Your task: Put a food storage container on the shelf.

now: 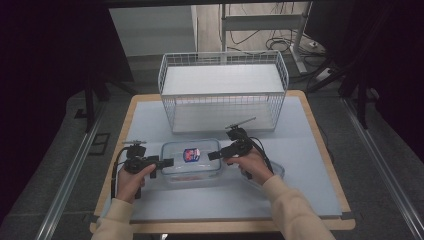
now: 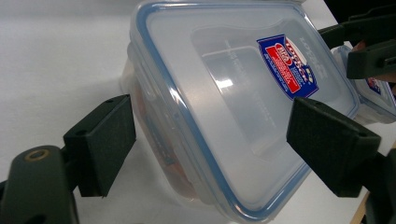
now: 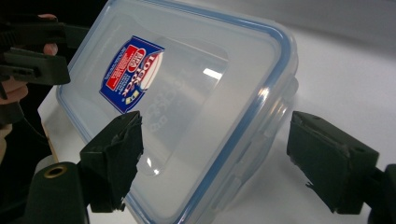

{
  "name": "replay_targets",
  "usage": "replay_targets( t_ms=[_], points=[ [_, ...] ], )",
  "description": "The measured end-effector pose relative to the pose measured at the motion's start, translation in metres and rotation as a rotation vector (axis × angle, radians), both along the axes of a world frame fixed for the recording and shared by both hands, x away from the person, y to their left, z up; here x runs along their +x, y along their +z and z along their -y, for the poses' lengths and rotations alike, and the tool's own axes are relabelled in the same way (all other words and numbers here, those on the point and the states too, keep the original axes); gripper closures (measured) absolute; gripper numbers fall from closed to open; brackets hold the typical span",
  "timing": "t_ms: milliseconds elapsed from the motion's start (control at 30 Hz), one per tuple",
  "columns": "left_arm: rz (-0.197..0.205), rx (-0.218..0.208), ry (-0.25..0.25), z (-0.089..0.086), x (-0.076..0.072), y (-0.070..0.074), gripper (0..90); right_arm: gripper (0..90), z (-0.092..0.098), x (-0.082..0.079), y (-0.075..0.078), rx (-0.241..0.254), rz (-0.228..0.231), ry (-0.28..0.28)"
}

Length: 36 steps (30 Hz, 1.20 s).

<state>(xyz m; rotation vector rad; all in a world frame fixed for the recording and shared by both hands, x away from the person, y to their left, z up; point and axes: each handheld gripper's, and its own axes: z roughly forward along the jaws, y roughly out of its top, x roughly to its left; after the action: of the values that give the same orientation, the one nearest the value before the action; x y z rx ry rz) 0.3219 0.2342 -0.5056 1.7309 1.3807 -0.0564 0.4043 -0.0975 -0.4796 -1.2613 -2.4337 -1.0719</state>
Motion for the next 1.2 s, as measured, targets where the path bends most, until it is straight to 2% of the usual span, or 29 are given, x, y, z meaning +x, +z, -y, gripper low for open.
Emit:
replay_targets(
  t_ms=[200, 267, 467, 533, 600, 633, 700, 800, 867, 900, 933, 1100, 1200],
  points=[
    [-0.015, -0.022, -0.008, -0.001, 0.002, -0.004, 15.9, 16.6, -0.003, 0.005, -0.006, -0.001, -0.040, -0.007],
    [-0.020, -0.027, -0.013, -0.001, 0.004, -0.006, 16.2, 15.8, -0.004, 0.008, -0.011, -0.001, -0.068, -0.005],
    [-0.041, -0.056, -0.030, 0.000, 0.009, -0.011, 18.4, 17.3, -0.006, 0.010, -0.015, 0.030, -0.125, 0.002],
    [-0.045, -0.063, -0.029, 0.000, 0.009, -0.011, 18.7, 17.6, -0.006, 0.010, -0.015, 0.028, -0.126, -0.002],
    [-0.053, -0.078, -0.028, 0.000, 0.010, -0.012, 19.8, 20.8, -0.006, 0.009, -0.013, 0.025, -0.126, -0.008],
    [-0.057, -0.080, -0.022, 0.000, 0.010, -0.012, 20.4, 26.2, -0.003, 0.009, -0.011, 0.036, -0.131, -0.025],
    [-0.055, -0.080, -0.021, 0.000, 0.009, -0.011, 21.6, 27.7, -0.002, 0.009, -0.011, 0.036, -0.136, -0.033],
    [-0.048, -0.070, -0.022, 0.001, 0.007, -0.009, 21.9, 32.0, 0.003, 0.008, -0.011, 0.067, -0.139, -0.048],
    [-0.046, -0.075, -0.010, 0.000, 0.005, -0.008, 26.2, 33.8, 0.005, 0.006, -0.011, 0.077, -0.138, -0.055],
    [-0.043, -0.091, -0.005, -0.002, 0.004, -0.008, 26.2, 34.8, 0.006, 0.005, -0.010, 0.081, -0.133, -0.056],
    [-0.035, -0.107, 0.004, -0.004, 0.001, -0.008, 30.4, 37.1, 0.008, 0.003, -0.009, 0.092, -0.125, -0.055],
    [-0.016, -0.091, 0.009, -0.003, -0.004, -0.005, 32.3, 40.0, 0.012, -0.002, -0.008, 0.111, -0.104, -0.052],
    [-0.012, -0.096, 0.013, -0.003, -0.006, -0.005, 33.9, 40.9, 0.013, -0.003, -0.008, 0.118, -0.097, -0.051]
  ],
)
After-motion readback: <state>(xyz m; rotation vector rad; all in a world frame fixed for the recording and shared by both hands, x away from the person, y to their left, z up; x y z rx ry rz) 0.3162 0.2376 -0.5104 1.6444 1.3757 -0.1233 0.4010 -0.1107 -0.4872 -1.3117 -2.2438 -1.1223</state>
